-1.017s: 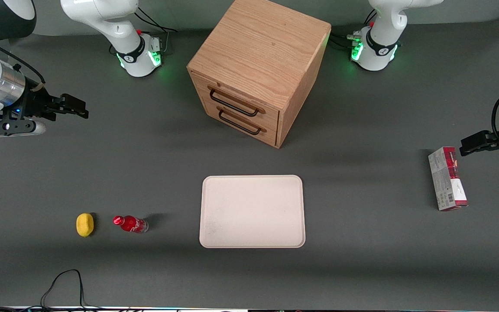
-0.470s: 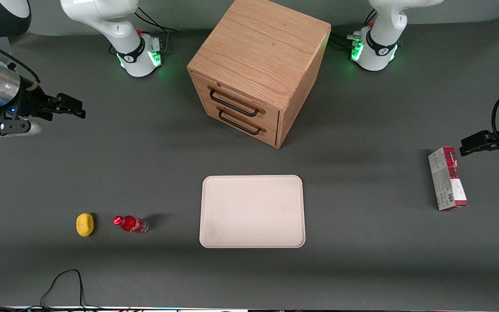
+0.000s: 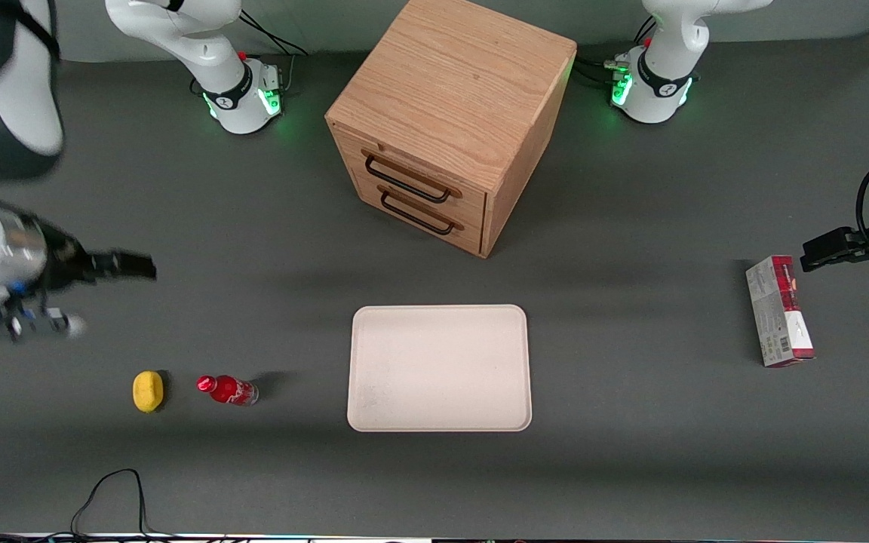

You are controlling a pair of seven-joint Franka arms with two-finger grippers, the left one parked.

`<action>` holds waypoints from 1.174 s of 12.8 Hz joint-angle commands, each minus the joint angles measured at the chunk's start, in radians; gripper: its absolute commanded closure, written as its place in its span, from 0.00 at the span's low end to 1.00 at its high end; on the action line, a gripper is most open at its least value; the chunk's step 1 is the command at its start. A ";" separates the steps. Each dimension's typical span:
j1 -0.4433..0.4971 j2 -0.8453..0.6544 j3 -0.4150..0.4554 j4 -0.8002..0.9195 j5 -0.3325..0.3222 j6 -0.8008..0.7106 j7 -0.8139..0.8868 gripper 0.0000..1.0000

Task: Place coke bottle on tray
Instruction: 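Move the open right gripper down to the red Coca-Cola bottle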

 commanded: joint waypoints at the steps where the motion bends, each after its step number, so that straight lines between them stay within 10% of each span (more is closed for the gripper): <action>1: 0.000 0.191 0.048 0.208 -0.005 0.047 0.092 0.00; 15: -0.018 0.375 0.050 0.199 -0.020 0.313 0.040 0.00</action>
